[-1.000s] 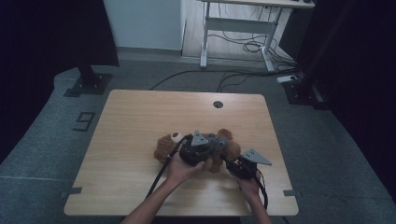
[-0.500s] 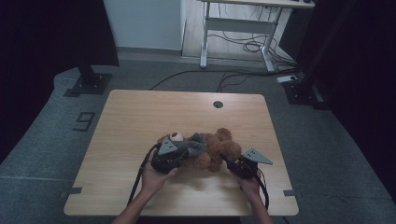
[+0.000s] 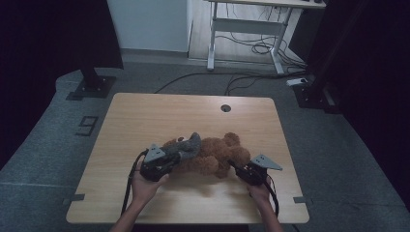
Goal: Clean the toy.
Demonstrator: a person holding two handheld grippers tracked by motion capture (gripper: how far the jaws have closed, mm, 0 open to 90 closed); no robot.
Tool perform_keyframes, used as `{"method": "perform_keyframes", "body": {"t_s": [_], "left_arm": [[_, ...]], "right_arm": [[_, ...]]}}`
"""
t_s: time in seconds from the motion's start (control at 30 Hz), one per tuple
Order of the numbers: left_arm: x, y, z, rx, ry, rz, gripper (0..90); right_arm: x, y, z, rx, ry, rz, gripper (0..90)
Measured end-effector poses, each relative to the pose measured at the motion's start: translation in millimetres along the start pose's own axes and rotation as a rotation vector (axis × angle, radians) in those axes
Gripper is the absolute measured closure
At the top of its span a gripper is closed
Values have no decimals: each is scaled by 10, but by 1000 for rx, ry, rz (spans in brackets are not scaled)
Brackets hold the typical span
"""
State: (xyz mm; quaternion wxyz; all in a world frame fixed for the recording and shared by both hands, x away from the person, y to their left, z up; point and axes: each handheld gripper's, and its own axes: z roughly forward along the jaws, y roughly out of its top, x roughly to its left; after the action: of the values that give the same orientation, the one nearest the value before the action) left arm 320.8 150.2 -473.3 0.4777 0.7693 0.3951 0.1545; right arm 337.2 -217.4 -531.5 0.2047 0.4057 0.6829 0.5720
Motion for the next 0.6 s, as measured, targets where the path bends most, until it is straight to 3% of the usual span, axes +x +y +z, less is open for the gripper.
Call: {"method": "perform_keyframes", "body": {"t_s": [0.27,0.4,0.47,0.6], "left_arm": [[298,-175,-156,2,70,-79,801],[398,-198,-190,-11,78,-123,799],[394,-132,-192,-26,79,-121,800],[315,125,-138,-50,93,-74,788]], "right_arm": [[-2,-10,11,1,-8,1,609],[-2,-10,16,-1,-12,2,609],[-10,-12,20,0,-12,4,609],[-19,-13,24,-2,-17,4,609]]}}
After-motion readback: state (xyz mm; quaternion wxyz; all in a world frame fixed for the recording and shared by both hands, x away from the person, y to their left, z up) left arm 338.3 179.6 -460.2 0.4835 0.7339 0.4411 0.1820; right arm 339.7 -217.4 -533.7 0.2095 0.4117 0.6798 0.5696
